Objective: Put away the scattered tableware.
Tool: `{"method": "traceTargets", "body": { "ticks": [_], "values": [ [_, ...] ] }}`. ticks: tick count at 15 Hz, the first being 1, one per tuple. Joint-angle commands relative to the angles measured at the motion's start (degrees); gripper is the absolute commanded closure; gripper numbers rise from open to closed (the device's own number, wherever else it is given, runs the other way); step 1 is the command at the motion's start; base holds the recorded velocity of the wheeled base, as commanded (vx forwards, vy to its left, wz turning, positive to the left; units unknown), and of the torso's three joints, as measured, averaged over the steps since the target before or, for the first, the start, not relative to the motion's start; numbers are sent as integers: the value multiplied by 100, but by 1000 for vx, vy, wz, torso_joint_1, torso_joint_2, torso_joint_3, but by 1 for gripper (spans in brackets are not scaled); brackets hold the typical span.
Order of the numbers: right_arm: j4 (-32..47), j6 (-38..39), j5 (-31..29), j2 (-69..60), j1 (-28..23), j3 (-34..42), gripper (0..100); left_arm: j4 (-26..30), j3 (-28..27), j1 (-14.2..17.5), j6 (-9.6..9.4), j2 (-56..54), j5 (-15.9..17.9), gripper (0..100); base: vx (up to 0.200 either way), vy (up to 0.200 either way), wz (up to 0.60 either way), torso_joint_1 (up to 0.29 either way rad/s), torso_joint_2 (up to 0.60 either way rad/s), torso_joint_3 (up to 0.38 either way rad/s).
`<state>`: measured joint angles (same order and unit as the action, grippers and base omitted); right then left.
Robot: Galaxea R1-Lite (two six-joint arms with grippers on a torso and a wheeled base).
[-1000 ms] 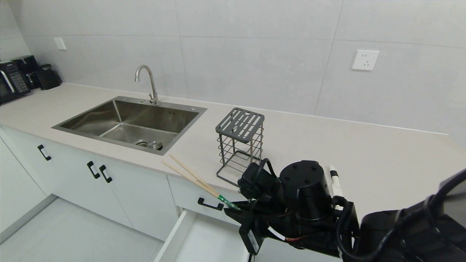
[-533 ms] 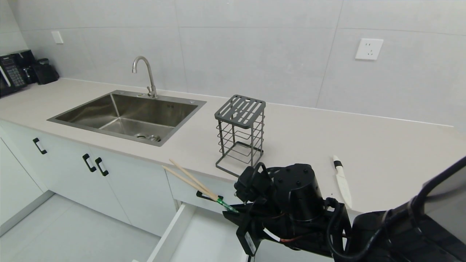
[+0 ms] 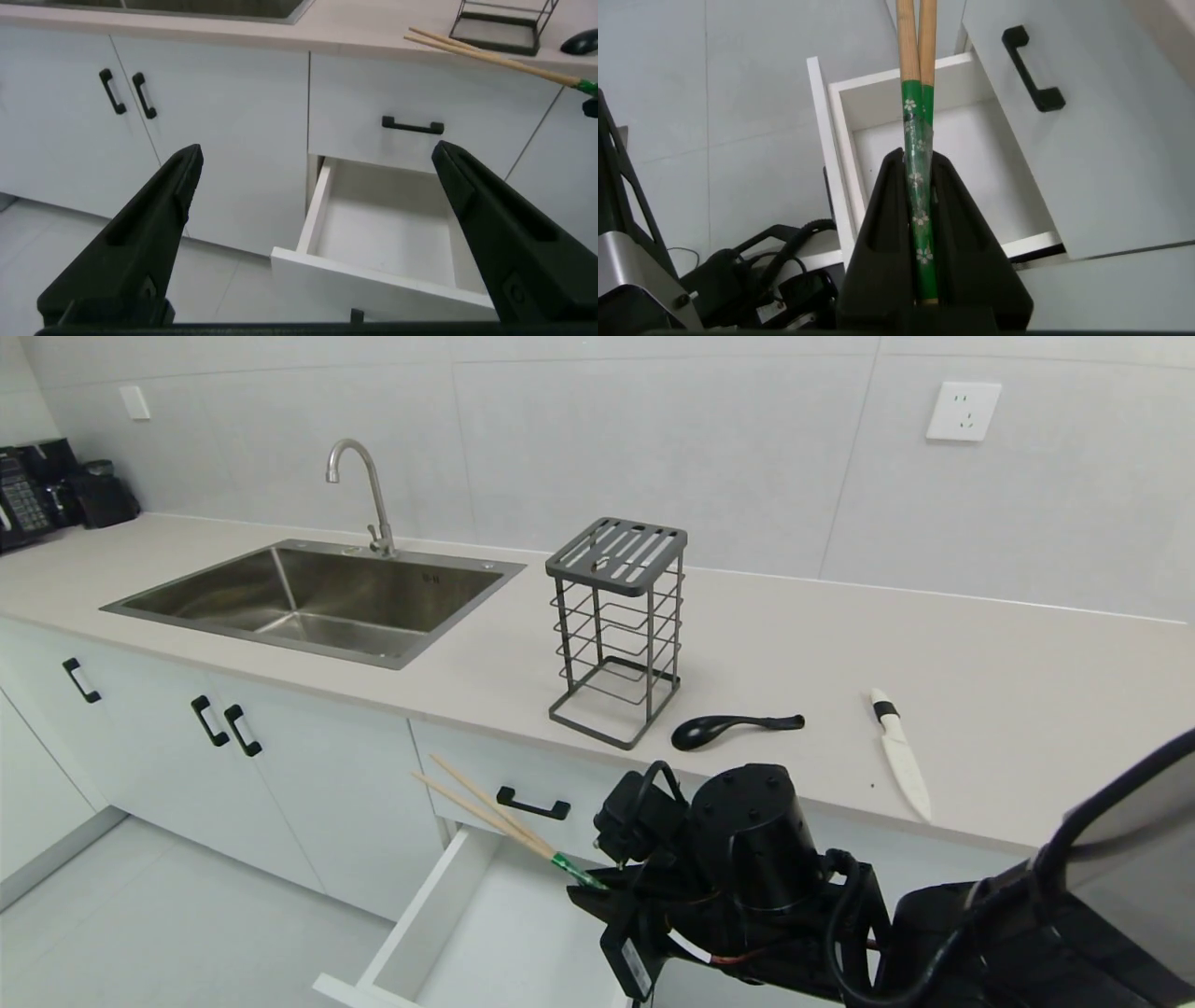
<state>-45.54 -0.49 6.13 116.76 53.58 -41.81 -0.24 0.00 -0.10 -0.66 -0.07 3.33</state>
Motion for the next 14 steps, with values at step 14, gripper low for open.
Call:
{"method": "traceTargets", "body": {
  "ticks": [14],
  "values": [
    [-77,5,11,242,-14,-160,100,-2,0,1,-4,7,1,0,0,0,0,-254,469,223]
  ]
}}
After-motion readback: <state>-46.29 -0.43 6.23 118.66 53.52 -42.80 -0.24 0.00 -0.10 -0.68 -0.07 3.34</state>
